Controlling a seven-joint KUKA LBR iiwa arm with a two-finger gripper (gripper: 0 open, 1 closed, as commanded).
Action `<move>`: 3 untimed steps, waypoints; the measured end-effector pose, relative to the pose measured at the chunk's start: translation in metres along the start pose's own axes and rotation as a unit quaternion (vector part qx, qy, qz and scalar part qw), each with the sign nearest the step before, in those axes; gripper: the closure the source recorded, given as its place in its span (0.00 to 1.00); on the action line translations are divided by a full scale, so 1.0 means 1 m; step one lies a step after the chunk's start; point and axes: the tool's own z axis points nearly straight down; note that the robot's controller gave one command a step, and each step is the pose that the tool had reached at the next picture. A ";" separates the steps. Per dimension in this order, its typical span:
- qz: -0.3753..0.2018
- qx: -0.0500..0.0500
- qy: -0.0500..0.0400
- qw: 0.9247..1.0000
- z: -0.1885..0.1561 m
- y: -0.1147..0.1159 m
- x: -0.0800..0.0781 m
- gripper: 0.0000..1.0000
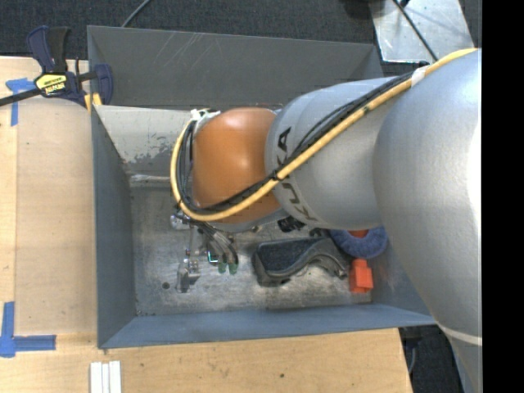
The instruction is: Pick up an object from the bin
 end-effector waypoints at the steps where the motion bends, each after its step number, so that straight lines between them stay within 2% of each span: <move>1: 0.007 -0.003 -0.006 1.000 0.064 -0.034 -0.001 0.00; 2: -0.059 0.000 -0.006 0.998 0.048 -0.153 -0.043 0.00; 3: -0.190 -0.001 -0.010 0.982 0.058 -0.212 -0.057 0.00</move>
Offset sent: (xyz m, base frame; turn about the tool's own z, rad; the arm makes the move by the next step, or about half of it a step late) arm -0.0016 -0.0349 -0.0651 0.0124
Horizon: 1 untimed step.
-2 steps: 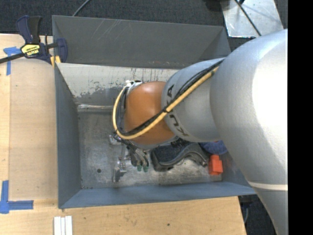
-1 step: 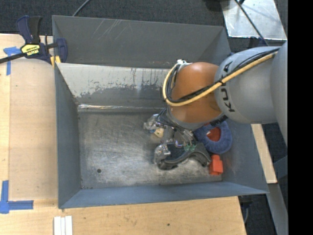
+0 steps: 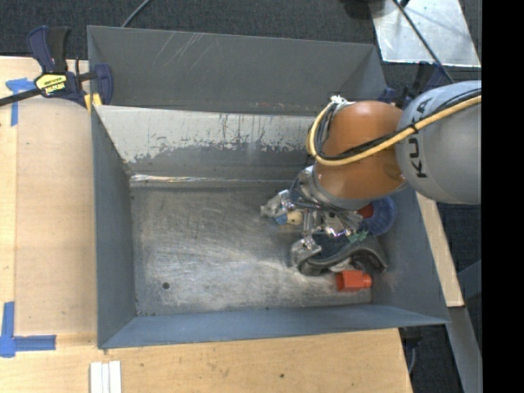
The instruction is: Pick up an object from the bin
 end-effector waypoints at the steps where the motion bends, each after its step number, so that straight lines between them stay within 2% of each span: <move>1: 0.070 -0.006 0.001 0.998 -0.009 -0.021 0.000 0.00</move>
Offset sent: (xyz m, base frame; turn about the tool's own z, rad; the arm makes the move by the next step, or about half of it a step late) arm 0.0147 -0.0512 0.0195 0.1938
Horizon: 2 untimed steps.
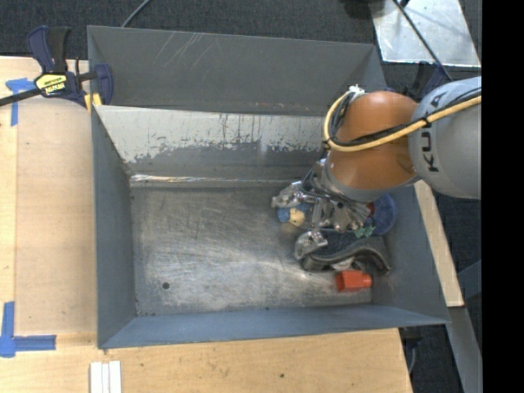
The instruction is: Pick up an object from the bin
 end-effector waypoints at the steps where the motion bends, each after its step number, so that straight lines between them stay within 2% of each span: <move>1: -0.031 0.005 0.003 0.999 0.000 -0.016 -0.003 0.00; 2: -0.218 0.006 0.002 0.976 0.011 -0.039 -0.050 0.00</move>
Offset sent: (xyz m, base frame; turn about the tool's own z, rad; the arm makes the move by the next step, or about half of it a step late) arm 0.0420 -0.0489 -0.0039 -0.1916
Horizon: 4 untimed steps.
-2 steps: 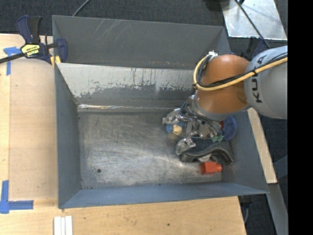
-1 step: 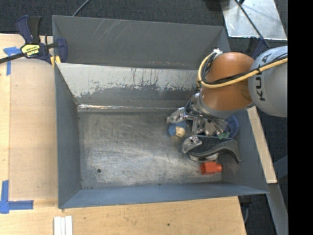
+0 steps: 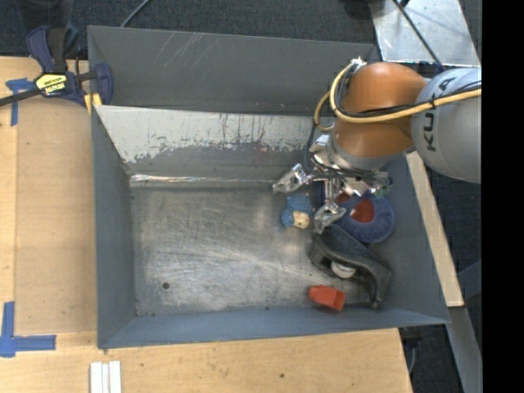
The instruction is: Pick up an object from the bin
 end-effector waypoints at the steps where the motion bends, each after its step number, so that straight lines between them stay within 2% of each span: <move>1: 0.014 0.001 0.000 1.000 -0.045 0.034 -0.012 0.00; 2: 0.050 0.003 -0.011 0.999 -0.001 0.009 0.013 0.00; 3: 0.092 0.004 -0.006 0.996 -0.022 0.009 0.028 0.00; 4: 0.094 0.002 -0.001 0.996 -0.021 0.009 0.032 1.00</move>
Offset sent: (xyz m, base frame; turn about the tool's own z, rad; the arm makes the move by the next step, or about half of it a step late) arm -0.0146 0.0318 0.0409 0.0286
